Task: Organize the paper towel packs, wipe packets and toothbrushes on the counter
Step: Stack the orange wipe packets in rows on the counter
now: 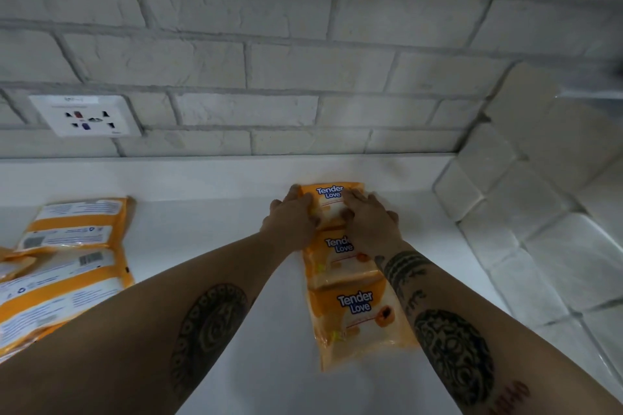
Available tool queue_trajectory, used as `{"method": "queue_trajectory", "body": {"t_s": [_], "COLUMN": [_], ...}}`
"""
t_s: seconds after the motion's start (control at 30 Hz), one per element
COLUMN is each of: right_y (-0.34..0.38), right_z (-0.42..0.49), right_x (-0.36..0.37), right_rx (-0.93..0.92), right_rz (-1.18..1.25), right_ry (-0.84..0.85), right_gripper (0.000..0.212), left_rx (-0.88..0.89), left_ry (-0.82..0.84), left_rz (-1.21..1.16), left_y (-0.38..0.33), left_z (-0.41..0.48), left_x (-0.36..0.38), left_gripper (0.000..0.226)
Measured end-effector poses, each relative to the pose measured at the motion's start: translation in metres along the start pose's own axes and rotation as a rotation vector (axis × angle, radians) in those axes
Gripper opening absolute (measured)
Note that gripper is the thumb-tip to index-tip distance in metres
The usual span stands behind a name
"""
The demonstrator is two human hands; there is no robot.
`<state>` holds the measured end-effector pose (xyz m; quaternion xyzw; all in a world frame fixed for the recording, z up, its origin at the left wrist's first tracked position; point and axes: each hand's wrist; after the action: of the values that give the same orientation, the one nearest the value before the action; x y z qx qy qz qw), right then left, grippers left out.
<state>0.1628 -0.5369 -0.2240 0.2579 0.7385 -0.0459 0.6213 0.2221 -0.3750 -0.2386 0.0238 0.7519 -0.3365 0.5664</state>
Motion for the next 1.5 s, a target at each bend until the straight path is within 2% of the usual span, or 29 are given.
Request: {"method": "queue_trajectory", "body": {"t_s": [0.1, 0.23, 0.43, 0.57, 0.67, 0.77, 0.87, 1.0, 1.1, 1.23, 1.33, 1.43, 1.5], "right_y": [0.004, 0.016, 0.07, 0.123, 0.161, 0.193, 0.218, 0.238, 0.246, 0.248, 0.253, 0.264, 0.271], "right_z": [-0.006, -0.029, -0.083, -0.123, -0.157, -0.192, -0.217, -0.235, -0.24, -0.251, -0.27, -0.291, -0.306], "right_x": [-0.004, -0.003, 0.012, 0.032, 0.045, 0.064, 0.087, 0.11, 0.112, 0.098, 0.074, 0.04, 0.018], "right_rx": [0.01, -0.009, -0.189, -0.325, -0.31, -0.275, -0.254, -0.166, -0.068, -0.024, 0.026, 0.075, 0.071], "right_rz": [0.01, 0.056, 0.161, 0.214, 0.166, 0.15, -0.011, -0.088, 0.036, 0.347, 0.487, 0.67, 0.799], "right_ry": [0.006, -0.115, -0.182, -0.126, -0.005, 0.196, 0.355, 0.402, 0.428, 0.43, 0.404, 0.422, 0.502], "right_gripper": [0.054, 0.052, 0.039, 0.035, 0.039, 0.058, 0.081, 0.101, 0.101, 0.063, 0.064, 0.051, 0.044], "left_rx": [0.006, -0.035, -0.075, -0.131, -0.184, -0.176, -0.099, 0.058, 0.164, 0.192, 0.211, 0.287, 0.382], "left_ry": [0.0, -0.055, -0.131, -0.157, -0.166, -0.052, 0.184, 0.292, 0.335, 0.253, 0.158, -0.015, -0.196], "left_rz": [-0.065, -0.155, -0.115, 0.013, 0.045, 0.014, -0.006, 0.198, 0.32, 0.225, 0.096, -0.059, -0.163], "left_y": [0.003, 0.014, 0.06, 0.11, 0.142, 0.165, 0.183, 0.2, 0.205, 0.214, 0.219, 0.221, 0.223], "left_z": [-0.011, -0.043, -0.108, -0.166, -0.212, -0.258, -0.295, -0.322, -0.334, -0.342, -0.352, -0.361, -0.365], "left_x": [-0.012, -0.034, -0.075, -0.098, -0.116, -0.126, -0.128, -0.123, -0.12, -0.114, -0.117, -0.133, -0.15], "left_gripper": [0.049, 0.056, 0.043, 0.036, 0.034, 0.026, 0.053, 0.081, 0.081, 0.074, 0.08, 0.085, 0.07]}}
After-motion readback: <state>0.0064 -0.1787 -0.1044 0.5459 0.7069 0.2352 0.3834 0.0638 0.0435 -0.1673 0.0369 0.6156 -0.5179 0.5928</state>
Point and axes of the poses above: each hand's wrist, its own z-axis towards the middle knuckle, its own x-axis out of the palm, y = z × x, and after that the axes turned 10 degrees about x, right-handed
